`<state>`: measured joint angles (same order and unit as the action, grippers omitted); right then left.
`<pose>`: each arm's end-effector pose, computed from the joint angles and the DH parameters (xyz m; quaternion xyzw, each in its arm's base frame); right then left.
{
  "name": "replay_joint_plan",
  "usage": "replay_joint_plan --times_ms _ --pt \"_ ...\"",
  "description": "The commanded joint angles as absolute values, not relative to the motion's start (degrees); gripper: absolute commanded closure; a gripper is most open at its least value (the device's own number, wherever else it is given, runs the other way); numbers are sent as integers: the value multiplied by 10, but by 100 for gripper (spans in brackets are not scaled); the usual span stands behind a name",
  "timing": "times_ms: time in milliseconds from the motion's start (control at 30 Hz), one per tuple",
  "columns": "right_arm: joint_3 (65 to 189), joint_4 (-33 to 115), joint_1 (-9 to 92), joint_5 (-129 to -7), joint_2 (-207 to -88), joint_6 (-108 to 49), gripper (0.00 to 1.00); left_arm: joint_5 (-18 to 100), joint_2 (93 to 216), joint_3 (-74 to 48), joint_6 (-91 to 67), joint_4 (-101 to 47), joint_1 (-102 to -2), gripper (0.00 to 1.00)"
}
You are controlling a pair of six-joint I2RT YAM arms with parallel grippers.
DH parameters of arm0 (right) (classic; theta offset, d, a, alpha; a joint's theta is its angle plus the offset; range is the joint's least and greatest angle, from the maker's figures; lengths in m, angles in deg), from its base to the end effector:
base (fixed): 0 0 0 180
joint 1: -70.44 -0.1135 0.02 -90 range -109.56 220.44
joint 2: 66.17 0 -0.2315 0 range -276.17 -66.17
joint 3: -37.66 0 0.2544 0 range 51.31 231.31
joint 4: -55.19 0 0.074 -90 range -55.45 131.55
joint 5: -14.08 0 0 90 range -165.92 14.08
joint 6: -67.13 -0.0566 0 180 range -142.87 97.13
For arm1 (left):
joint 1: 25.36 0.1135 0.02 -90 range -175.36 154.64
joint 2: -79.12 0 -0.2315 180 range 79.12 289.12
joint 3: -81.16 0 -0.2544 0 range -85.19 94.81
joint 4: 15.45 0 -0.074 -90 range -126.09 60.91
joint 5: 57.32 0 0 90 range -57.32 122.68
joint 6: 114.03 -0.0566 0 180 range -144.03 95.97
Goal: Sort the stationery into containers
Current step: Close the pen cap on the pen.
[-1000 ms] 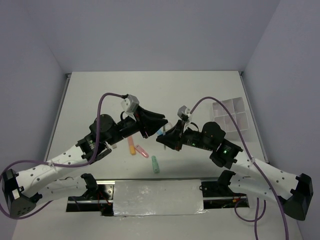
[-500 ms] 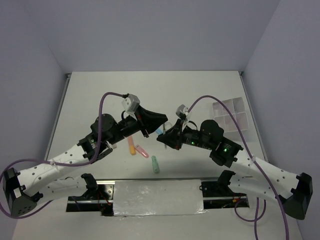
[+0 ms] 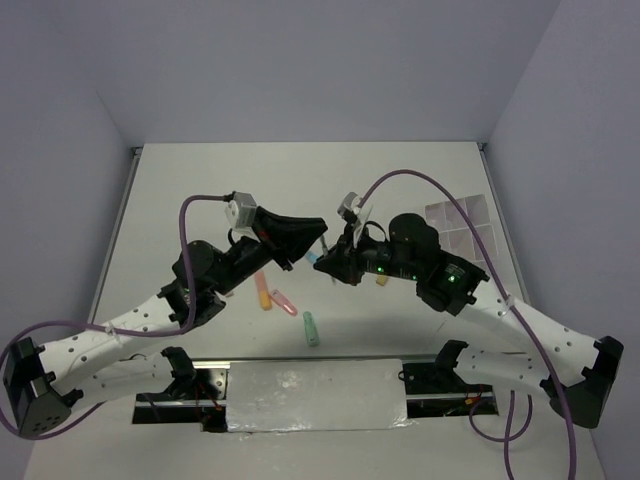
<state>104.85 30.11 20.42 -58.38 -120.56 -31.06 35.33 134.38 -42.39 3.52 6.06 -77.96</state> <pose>0.1529 0.2089 0.3309 -0.3641 0.6847 0.4053 0.4840 0.1576 -0.2104 0.3594 0.1389 0.5366 -0.5456 0.6286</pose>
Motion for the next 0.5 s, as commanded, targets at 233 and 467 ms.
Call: replay_joint_plan --times_ms 233,467 --pt "1209 428 258 -571 -1265 -313 100 430 1381 -475 51 -32 -816 100" --pt "1175 428 258 -574 -1278 -283 100 428 1356 -463 30 -56 -816 100"
